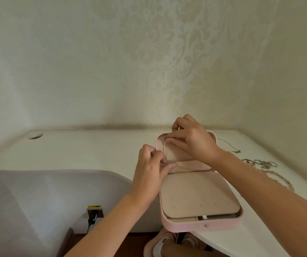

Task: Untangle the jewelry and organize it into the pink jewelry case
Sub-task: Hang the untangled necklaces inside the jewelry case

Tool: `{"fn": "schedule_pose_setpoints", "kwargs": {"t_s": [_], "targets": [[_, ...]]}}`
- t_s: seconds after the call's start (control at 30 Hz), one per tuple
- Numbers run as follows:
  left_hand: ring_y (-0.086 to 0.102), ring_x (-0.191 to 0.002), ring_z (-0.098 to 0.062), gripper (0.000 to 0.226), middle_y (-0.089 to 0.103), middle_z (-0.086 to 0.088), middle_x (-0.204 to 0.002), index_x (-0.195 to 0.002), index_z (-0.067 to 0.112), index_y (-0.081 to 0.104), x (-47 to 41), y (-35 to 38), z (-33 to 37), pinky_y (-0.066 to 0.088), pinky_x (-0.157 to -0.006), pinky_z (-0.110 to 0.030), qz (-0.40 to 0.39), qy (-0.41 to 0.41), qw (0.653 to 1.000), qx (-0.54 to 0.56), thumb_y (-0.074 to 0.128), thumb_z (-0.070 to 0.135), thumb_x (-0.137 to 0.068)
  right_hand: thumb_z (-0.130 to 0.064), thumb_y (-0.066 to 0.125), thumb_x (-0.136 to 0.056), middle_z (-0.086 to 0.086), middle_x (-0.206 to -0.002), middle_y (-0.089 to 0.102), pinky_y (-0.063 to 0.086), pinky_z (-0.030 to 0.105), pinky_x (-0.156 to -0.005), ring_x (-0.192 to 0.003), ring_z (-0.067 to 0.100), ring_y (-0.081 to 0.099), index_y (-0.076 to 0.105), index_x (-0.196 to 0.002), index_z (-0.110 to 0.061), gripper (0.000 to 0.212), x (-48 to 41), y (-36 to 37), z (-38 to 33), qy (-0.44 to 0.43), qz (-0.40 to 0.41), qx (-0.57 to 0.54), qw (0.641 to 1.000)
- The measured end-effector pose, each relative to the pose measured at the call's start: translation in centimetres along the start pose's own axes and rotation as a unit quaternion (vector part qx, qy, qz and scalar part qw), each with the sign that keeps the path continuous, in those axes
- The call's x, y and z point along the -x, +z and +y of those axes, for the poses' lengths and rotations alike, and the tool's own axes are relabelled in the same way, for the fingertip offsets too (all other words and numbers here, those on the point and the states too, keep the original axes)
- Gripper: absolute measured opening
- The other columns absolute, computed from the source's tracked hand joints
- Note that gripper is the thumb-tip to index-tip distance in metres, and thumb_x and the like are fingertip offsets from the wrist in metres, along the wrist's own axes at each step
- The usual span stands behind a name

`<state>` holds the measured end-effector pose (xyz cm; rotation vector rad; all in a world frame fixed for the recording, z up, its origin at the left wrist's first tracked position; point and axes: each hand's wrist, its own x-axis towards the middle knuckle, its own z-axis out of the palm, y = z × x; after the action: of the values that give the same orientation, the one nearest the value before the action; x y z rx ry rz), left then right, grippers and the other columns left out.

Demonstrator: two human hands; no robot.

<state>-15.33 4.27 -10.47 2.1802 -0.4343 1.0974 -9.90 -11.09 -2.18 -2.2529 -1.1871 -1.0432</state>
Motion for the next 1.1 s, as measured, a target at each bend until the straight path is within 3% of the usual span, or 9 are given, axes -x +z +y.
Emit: {"fn": "schedule_pose_setpoints", "kwargs": {"t_s": [0.13, 0.27, 0.4, 0.5, 0.6, 0.8, 0.9, 1.03, 1.1], "targets": [[0.044, -0.066, 0.003, 0.026, 0.035, 0.007, -0.086, -0.073, 0.007, 0.059, 0.1, -0.1, 0.2, 0.037, -0.066, -0.002, -0.004, -0.032, 0.998, 0.061, 0.080, 0.023, -0.074, -0.028, 0.062, -0.087, -0.003, -0.082, 0.055, 0.035, 0.012, -0.068, -0.076, 0.004, 0.041, 0.076, -0.085, -0.013, 0.021, 0.8, -1.7, -0.7, 0.060, 0.014, -0.050, 0.997], [0.046, -0.078, 0.009, 0.022, 0.034, 0.012, -0.092, -0.070, 0.006, 0.061, 0.0, 0.0, 0.6, 0.038, -0.070, -0.003, 0.019, -0.048, 0.994, 0.096, 0.082, 0.014, -0.071, -0.013, 0.070, -0.086, -0.003, -0.076, 0.063, 0.040, 0.015, -0.065, -0.067, 0.006, 0.055, 0.077, -0.085, -0.011, 0.007, 1.8, -5.6, -0.8, 0.148, 0.033, -0.120, 0.981], [0.041, -0.102, 0.020, 0.023, 0.047, 0.004, -0.098, -0.069, 0.017, 0.057, 0.0, -0.2, 0.6, 0.037, -0.075, -0.004, -0.017, -0.082, 0.990, 0.117, 0.079, 0.015, -0.075, -0.019, 0.069, -0.087, -0.006, -0.067, 0.067, 0.046, 0.023, -0.064, -0.062, 0.005, 0.056, 0.075, -0.081, -0.021, 0.009, 3.3, -9.2, 2.0, 0.302, 0.039, -0.175, 0.936], [0.050, -0.076, 0.006, 0.031, 0.054, 0.015, -0.078, -0.066, 0.028, 0.048, -0.1, -0.3, 0.7, 0.035, -0.064, -0.010, -0.044, -0.136, 0.981, 0.133, 0.076, 0.020, -0.079, -0.023, 0.066, -0.089, -0.002, -0.072, 0.070, 0.052, 0.029, -0.070, -0.065, 0.010, 0.061, 0.075, -0.084, -0.020, 0.011, 4.9, -10.4, 5.1, 0.389, 0.008, -0.136, 0.911], [0.041, -0.056, -0.003, 0.028, 0.053, 0.019, -0.062, -0.065, 0.025, 0.050, -0.3, -0.2, 0.6, 0.032, -0.055, -0.016, -0.049, -0.202, 0.963, 0.171, 0.073, 0.022, -0.082, -0.017, 0.061, -0.092, 0.000, -0.085, 0.072, 0.052, 0.028, -0.079, -0.079, 0.011, 0.064, 0.072, -0.088, -0.018, 0.012, 6.7, -10.3, 8.1, 0.456, -0.057, -0.087, 0.884], [0.035, -0.052, -0.005, 0.027, 0.045, 0.014, -0.058, -0.069, 0.011, 0.052, -1.7, -0.6, 0.4, 0.027, -0.050, -0.017, -0.044, -0.215, 0.954, 0.204, 0.071, 0.022, -0.084, -0.004, 0.054, -0.094, 0.005, -0.119, 0.066, 0.040, 0.022, -0.088, -0.106, 0.018, 0.059, 0.072, -0.108, -0.013, 0.024, 8.4, -7.7, 11.9, 0.496, -0.178, -0.019, 0.849], [0.034, -0.052, -0.006, 0.028, 0.045, 0.011, -0.060, -0.070, 0.010, 0.051, -2.1, -0.4, -0.3, 0.026, -0.051, -0.018, -0.032, -0.218, 0.956, 0.192, 0.071, 0.023, -0.084, -0.006, 0.050, -0.097, 0.004, -0.125, 0.063, 0.043, 0.024, -0.089, -0.105, 0.014, 0.057, 0.069, -0.114, -0.013, 0.027, 9.0, -6.4, 12.3, 0.462, -0.190, -0.042, 0.865], [0.038, -0.061, -0.012, 0.027, 0.048, 0.007, -0.066, -0.069, 0.016, 0.049, -2.4, 0.3, -1.8, 0.031, -0.057, -0.025, 0.007, -0.247, 0.951, 0.188, 0.070, 0.024, -0.085, -0.006, 0.047, -0.098, 0.000, -0.121, 0.063, 0.052, 0.031, -0.078, -0.101, 0.019, 0.060, 0.067, -0.119, -0.015, 0.030, 7.9, -5.3, 13.6, 0.443, -0.168, -0.039, 0.880], [0.040, -0.063, -0.013, 0.027, 0.049, 0.005, -0.068, -0.070, 0.018, 0.049, -2.8, 0.6, -2.3, 0.032, -0.059, -0.027, 0.006, -0.251, 0.950, 0.187, 0.070, 0.025, -0.085, -0.005, 0.046, -0.097, 0.003, -0.130, 0.059, 0.046, 0.029, -0.091, -0.113, 0.023, 0.058, 0.062, -0.125, -0.016, 0.034, 6.7, -4.2, 14.7, 0.423, -0.214, -0.022, 0.880]]}}
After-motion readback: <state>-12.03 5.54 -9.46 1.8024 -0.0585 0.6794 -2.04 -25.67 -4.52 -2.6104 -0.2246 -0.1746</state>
